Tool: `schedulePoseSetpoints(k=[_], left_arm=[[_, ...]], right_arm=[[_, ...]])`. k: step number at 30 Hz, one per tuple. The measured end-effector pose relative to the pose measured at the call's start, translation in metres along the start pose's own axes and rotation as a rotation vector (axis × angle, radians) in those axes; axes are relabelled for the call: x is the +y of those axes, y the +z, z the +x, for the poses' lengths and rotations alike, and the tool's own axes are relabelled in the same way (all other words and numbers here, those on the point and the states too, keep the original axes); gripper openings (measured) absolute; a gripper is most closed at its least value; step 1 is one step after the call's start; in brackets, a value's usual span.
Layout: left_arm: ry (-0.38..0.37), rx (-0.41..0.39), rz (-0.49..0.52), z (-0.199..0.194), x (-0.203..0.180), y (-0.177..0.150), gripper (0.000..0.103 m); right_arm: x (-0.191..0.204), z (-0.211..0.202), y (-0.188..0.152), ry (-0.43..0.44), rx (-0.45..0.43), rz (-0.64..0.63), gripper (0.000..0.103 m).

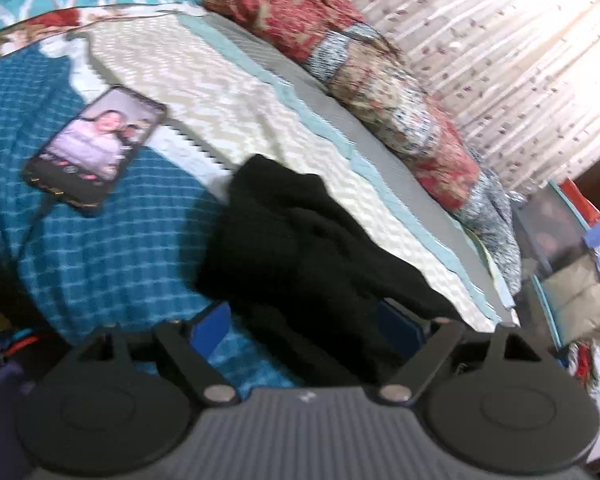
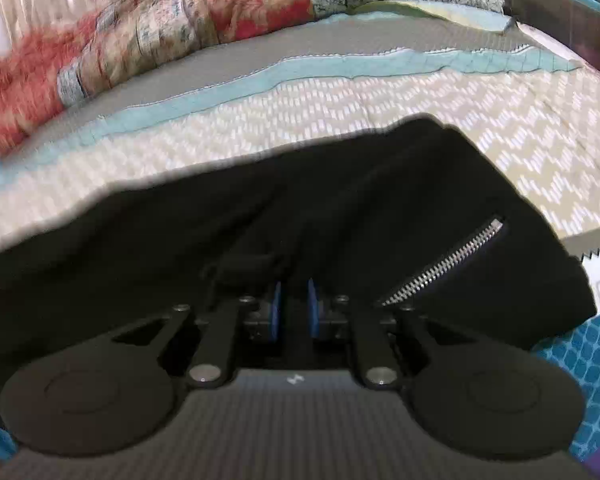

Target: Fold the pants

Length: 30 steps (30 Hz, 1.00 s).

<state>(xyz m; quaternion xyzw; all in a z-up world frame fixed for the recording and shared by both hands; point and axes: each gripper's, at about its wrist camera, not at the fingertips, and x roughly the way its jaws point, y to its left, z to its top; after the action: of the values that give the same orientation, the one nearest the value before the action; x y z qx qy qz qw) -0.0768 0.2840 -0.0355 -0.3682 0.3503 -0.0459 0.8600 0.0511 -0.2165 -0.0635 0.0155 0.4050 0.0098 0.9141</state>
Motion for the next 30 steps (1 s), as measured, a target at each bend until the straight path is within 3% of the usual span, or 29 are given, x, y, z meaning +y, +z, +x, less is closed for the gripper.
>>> schedulePoseSetpoints(k=[2,4,5,7,9,13,19,21,23,30], left_arm=[[0.002,-0.007,-0.026,-0.005,0.013,0.000,0.086],[-0.001,-0.015,-0.056,-0.004,0.021,0.001,0.091],[-0.006,-0.014,-0.069,-0.002,0.024,0.001,0.091],[-0.030,-0.003,-0.092,0.002,0.030,0.002,0.095],[-0.052,0.010,-0.106,0.009,0.032,0.005,0.100],[-0.080,0.031,-0.131,0.024,0.033,0.011,0.103],[-0.102,0.063,-0.180,0.047,0.035,0.015,0.103],[-0.098,0.061,-0.195,0.052,0.036,0.013,0.103],[-0.098,0.053,-0.209,0.056,0.037,0.013,0.103],[-0.106,0.048,-0.217,0.052,0.040,0.016,0.103]], right_arm=[[0.018,-0.019,0.010,-0.045,-0.030,-0.003,0.018],[0.036,-0.038,0.022,-0.029,-0.171,-0.043,0.020],[0.052,-0.045,0.024,-0.011,-0.223,-0.083,0.020],[0.080,-0.052,0.022,0.071,-0.247,-0.124,0.022],[0.112,-0.037,0.024,0.211,-0.181,-0.128,0.022],[0.174,-0.006,0.018,0.402,-0.055,-0.153,0.022],[0.259,-0.005,0.003,0.585,0.042,-0.223,0.022],[0.273,0.007,-0.002,0.615,0.136,-0.198,0.022],[0.284,0.028,-0.018,0.568,0.246,-0.207,0.022],[0.277,0.027,-0.003,0.591,0.231,-0.144,0.023]])
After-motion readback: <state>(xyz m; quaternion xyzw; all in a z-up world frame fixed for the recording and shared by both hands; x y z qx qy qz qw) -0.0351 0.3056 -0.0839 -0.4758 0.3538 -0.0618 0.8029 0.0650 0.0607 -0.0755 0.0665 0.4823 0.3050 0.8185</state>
